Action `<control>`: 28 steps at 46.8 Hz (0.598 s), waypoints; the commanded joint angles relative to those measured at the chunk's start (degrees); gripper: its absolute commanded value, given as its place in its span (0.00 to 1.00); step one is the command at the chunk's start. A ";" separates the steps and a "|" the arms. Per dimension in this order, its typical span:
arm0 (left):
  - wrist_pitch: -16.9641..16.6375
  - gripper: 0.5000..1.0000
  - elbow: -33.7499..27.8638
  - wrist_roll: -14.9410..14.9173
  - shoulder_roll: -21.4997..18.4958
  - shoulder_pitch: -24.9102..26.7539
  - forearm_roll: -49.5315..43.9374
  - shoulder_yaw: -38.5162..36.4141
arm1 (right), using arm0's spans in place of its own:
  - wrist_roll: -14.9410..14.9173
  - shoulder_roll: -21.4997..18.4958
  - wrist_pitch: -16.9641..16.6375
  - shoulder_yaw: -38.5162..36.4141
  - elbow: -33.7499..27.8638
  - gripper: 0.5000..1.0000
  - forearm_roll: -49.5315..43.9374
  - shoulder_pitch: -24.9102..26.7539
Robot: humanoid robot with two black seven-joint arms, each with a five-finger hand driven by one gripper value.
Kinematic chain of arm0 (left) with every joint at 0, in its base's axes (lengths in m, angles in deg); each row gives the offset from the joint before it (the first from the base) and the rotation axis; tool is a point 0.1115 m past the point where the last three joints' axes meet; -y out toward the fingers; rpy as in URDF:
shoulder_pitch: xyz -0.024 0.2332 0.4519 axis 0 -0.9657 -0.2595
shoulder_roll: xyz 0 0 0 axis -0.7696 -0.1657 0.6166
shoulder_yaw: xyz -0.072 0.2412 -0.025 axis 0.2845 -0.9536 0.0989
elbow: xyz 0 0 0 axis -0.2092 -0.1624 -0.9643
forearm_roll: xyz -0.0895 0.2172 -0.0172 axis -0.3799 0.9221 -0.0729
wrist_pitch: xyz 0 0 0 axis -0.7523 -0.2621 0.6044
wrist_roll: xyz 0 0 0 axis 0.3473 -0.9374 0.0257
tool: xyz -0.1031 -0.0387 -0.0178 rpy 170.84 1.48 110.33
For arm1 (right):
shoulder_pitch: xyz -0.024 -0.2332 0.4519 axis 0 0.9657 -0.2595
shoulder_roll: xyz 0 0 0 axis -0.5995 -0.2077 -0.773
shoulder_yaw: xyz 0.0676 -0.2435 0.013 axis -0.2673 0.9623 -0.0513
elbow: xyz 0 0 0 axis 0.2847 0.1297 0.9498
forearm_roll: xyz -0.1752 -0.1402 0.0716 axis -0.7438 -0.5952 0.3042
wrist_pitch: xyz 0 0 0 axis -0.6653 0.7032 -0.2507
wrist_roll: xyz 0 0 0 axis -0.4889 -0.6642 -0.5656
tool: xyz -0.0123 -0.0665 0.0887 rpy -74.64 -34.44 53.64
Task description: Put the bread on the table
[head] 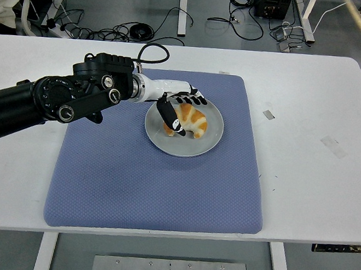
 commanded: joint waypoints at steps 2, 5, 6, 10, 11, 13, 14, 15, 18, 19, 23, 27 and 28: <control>-0.85 0.69 -0.01 0.06 0.01 0.00 -0.08 -1.04 | 0.00 0.00 -0.01 0.01 0.00 1.00 0.00 0.00; -1.11 0.68 -0.01 0.23 0.01 -0.08 -0.08 -1.04 | 0.00 0.00 -0.01 0.01 0.00 1.00 0.00 0.00; -1.38 0.68 -0.01 0.32 0.01 -0.08 -0.08 -1.04 | 0.00 0.00 -0.01 0.01 0.00 1.00 0.00 0.00; -2.26 0.64 -0.01 0.49 0.01 -0.08 -0.08 -1.04 | 0.00 0.00 -0.01 0.01 0.00 1.00 0.00 0.00; -2.43 0.61 -0.01 0.49 0.01 -0.08 -0.08 -1.12 | 0.00 0.00 -0.01 0.01 0.00 1.00 0.00 0.00; -2.70 0.55 -0.01 0.49 0.01 -0.08 -0.08 -1.12 | 0.00 0.00 -0.01 0.01 0.00 1.00 0.00 0.00; -2.78 0.54 -0.01 0.58 0.01 -0.08 0.01 -1.12 | 0.00 0.00 -0.01 0.01 0.00 1.00 0.00 0.00; -2.96 0.51 -0.01 0.50 0.01 -0.08 -0.08 -1.12 | 0.00 0.00 -0.01 0.01 0.00 1.00 0.00 0.00; -3.40 0.42 -0.01 0.49 0.01 -0.08 -0.08 -1.12 | 0.00 0.00 -0.01 0.01 0.00 1.00 0.00 0.00; -3.40 0.39 -0.01 0.49 0.01 -0.08 0.01 -1.12 | 0.00 0.00 -0.01 0.01 0.00 1.00 0.00 0.00; -3.49 0.29 -0.01 0.49 0.01 -0.08 -0.08 -1.12 | 0.00 0.00 -0.01 0.01 0.00 1.00 0.00 0.00; -3.49 0.26 -0.01 0.49 0.01 -0.17 -0.08 -1.12 | 0.00 0.00 -0.01 0.01 0.00 1.00 0.00 0.00; -3.49 0.24 -0.01 0.49 0.01 -0.17 0.01 -1.12 | 0.00 0.00 -0.01 0.01 0.00 1.00 0.00 0.00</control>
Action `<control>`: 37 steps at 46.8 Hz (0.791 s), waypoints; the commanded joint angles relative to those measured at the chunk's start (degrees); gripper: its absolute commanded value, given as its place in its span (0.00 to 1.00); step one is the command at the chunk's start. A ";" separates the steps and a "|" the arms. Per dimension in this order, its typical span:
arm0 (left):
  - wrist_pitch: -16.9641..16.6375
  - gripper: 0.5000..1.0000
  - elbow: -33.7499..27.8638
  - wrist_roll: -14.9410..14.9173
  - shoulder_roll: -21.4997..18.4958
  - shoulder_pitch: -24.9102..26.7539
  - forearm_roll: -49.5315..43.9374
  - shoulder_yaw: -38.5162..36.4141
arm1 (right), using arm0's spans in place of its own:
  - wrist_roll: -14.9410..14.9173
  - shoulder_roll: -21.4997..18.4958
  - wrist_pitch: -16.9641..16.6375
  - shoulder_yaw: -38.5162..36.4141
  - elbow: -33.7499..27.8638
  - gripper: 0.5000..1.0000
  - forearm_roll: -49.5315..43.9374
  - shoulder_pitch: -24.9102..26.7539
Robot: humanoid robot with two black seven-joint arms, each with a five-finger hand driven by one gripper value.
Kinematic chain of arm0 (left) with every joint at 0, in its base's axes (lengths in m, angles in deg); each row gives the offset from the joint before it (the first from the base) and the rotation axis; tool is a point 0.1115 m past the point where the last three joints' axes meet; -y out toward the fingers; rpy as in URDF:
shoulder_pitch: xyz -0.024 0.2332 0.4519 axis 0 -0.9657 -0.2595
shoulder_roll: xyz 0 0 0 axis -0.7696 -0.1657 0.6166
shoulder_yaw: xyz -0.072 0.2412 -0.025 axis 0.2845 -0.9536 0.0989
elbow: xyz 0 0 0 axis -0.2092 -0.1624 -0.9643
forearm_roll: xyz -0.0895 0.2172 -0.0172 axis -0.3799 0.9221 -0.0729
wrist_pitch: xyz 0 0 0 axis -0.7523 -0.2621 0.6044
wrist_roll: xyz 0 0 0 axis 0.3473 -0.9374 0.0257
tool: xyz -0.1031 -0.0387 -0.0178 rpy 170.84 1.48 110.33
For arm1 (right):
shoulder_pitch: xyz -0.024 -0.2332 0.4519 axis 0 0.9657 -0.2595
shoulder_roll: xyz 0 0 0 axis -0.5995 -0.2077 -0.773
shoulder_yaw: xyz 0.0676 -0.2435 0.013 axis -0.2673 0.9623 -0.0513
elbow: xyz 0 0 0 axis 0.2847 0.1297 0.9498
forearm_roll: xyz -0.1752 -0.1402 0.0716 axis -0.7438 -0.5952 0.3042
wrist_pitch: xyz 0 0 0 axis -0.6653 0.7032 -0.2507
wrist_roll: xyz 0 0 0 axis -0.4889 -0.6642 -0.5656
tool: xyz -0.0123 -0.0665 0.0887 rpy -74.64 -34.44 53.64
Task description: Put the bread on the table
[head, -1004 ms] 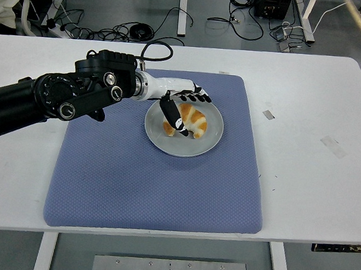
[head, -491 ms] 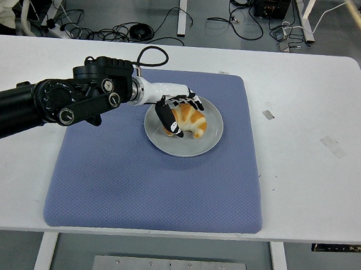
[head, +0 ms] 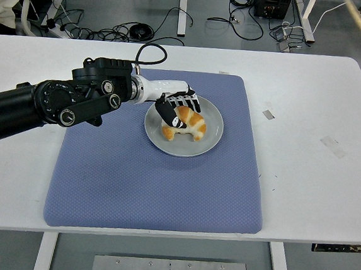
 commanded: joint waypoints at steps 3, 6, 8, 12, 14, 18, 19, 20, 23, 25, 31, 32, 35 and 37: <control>-0.01 0.17 0.00 -0.03 0.00 -0.08 0.00 0.00 | 0.00 0.00 0.01 0.00 0.00 1.00 0.00 0.00; -0.01 0.00 0.00 -0.03 0.00 -0.08 0.08 0.00 | 0.00 0.00 0.01 0.00 0.00 1.00 0.00 0.00; -0.01 0.00 0.00 -0.03 0.00 0.01 0.08 0.00 | 0.00 0.00 0.01 0.00 0.00 1.00 0.00 0.00; -0.09 0.00 0.00 -0.03 0.00 0.36 0.00 0.00 | 0.00 0.00 0.01 0.00 0.00 1.00 0.00 0.00; -0.01 0.00 0.00 -0.03 -0.18 0.54 -0.09 0.00 | 0.00 0.00 0.01 0.00 0.00 1.00 0.00 0.00; -0.01 0.00 0.00 -0.03 -0.62 1.06 -0.18 0.09 | 0.00 0.00 0.01 0.00 0.00 1.00 0.00 0.00; -0.01 0.00 0.00 -0.03 -0.79 1.33 -0.18 0.09 | 0.00 0.00 0.01 0.00 0.00 1.00 0.00 0.00; -0.01 0.00 0.00 -0.03 -0.88 1.59 -0.18 0.09 | 0.00 0.00 0.01 0.00 0.00 1.00 0.00 0.00; -0.01 0.00 0.00 -0.03 -1.93 1.94 -0.27 0.09 | 0.00 0.00 0.01 0.00 0.00 1.00 0.00 0.00; 0.08 0.00 -0.09 -0.03 -2.72 1.94 -0.27 0.18 | 0.00 0.00 0.01 0.00 0.00 1.00 0.00 0.00; 0.17 0.00 0.00 0.06 -4.74 2.03 -0.27 0.18 | 0.00 0.00 0.01 0.00 0.00 1.00 0.00 0.00; 0.08 0.00 0.00 0.06 -5.09 2.03 -0.27 0.09 | 0.00 0.00 0.01 0.00 0.00 1.00 0.00 0.00; 0.08 0.00 0.00 0.23 -6.41 1.94 -0.27 0.09 | 0.00 0.00 0.01 0.00 0.00 1.00 0.00 0.00; 0.17 0.00 0.00 0.32 -7.73 1.94 -0.27 0.18 | 0.00 0.00 0.01 0.00 0.00 1.00 0.00 0.00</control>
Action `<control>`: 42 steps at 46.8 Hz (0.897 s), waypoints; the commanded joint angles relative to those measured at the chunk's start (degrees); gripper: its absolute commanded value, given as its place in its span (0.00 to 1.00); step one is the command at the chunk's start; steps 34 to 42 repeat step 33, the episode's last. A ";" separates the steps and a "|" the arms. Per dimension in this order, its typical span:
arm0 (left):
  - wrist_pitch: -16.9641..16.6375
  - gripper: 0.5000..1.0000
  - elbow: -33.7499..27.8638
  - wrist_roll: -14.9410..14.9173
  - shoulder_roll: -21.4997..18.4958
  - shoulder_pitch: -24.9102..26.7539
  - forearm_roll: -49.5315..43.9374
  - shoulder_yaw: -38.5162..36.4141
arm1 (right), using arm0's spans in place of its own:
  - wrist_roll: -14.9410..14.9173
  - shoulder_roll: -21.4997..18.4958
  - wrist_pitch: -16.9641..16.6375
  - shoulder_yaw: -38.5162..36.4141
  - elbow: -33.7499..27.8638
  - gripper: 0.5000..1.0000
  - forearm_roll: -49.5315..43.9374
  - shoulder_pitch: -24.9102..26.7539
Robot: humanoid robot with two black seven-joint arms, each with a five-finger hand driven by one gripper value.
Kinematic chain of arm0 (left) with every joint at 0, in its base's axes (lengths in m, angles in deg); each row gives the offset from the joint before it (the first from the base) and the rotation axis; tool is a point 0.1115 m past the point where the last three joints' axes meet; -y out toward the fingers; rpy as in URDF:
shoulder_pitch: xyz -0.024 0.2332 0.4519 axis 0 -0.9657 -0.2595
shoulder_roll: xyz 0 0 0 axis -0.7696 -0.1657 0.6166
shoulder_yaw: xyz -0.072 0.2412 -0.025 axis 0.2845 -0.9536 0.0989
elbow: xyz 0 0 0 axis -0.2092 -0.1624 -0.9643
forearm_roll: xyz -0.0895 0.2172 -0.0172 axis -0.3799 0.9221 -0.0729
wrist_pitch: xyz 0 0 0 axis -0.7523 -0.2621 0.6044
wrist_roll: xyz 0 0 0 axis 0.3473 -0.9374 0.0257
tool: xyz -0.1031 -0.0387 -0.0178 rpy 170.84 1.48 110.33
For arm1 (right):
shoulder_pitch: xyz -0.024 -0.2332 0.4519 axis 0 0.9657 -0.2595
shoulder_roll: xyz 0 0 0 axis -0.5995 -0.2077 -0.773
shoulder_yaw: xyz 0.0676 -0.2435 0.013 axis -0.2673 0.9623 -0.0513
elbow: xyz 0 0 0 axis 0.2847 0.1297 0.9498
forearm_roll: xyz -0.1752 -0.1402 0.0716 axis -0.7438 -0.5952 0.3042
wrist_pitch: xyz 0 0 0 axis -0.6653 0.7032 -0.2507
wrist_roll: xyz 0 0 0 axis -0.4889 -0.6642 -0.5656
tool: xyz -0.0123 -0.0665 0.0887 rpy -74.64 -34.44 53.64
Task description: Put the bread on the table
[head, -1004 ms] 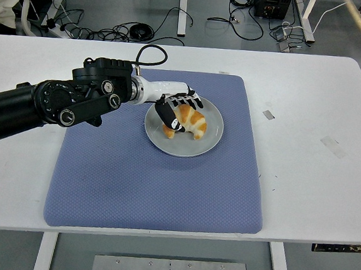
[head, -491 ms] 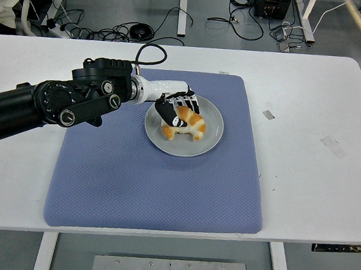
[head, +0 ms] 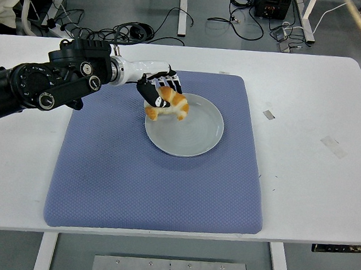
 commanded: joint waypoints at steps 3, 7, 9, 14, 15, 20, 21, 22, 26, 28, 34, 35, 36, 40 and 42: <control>0.11 0.00 0.03 0.54 -3.58 -0.18 0.04 0.37 | 0.00 0.00 0.01 -0.03 0.00 1.00 0.00 0.00; 0.20 0.00 0.03 1.50 -5.42 -0.18 0.04 0.46 | 0.00 0.00 0.01 -0.03 0.00 1.00 0.00 0.00; 0.20 0.00 0.03 1.86 -6.21 -0.27 0.04 0.46 | 0.00 0.00 0.01 -0.03 0.00 1.00 0.00 0.00; 0.20 0.00 0.03 2.21 -8.15 -0.80 -0.14 0.64 | 0.00 0.00 0.01 -0.03 0.00 1.00 0.00 0.00; 0.20 0.00 0.03 2.21 -8.33 -0.89 -0.31 0.55 | 0.00 0.00 0.01 -0.03 0.00 1.00 0.00 0.00; 0.20 0.00 0.03 2.21 -9.03 -0.97 -0.49 0.46 | 0.00 0.00 0.01 -0.03 0.00 1.00 0.00 0.00; 0.20 0.00 0.03 2.21 -9.29 -0.97 -0.49 0.46 | 0.00 0.00 0.01 -0.03 0.00 1.00 0.00 0.00; 0.20 0.00 0.03 2.21 -9.56 -1.06 -0.58 0.46 | 0.00 0.00 0.01 -0.03 0.00 1.00 0.00 0.00; 0.20 0.00 0.38 2.21 -10.44 -1.24 -0.67 0.55 | 0.00 0.00 0.01 -0.03 0.00 1.00 0.00 0.00; 0.20 0.00 0.73 2.21 -10.61 -1.50 -0.67 0.55 | 0.00 0.00 0.01 -0.03 0.00 1.00 0.00 0.00; 0.20 0.00 1.52 2.21 -10.70 -2.12 -0.67 0.55 | 0.00 0.00 0.01 -0.03 0.00 1.00 0.00 0.00; 0.20 0.00 1.52 2.21 -10.70 -2.12 -0.67 0.55 | 0.00 0.00 0.01 -0.03 0.00 1.00 0.00 0.00; 0.20 0.00 1.52 2.21 -10.70 -2.12 -0.67 0.55 | 0.00 0.00 0.01 -0.03 0.00 1.00 0.00 0.00; 0.20 0.00 1.52 2.21 -10.70 -2.12 -0.67 0.55 | 0.00 0.00 0.01 -0.03 0.00 1.00 0.00 0.00; 0.20 0.00 1.52 2.21 -10.70 -2.12 -0.67 0.55 | 0.00 0.00 0.01 -0.03 0.00 1.00 0.00 0.00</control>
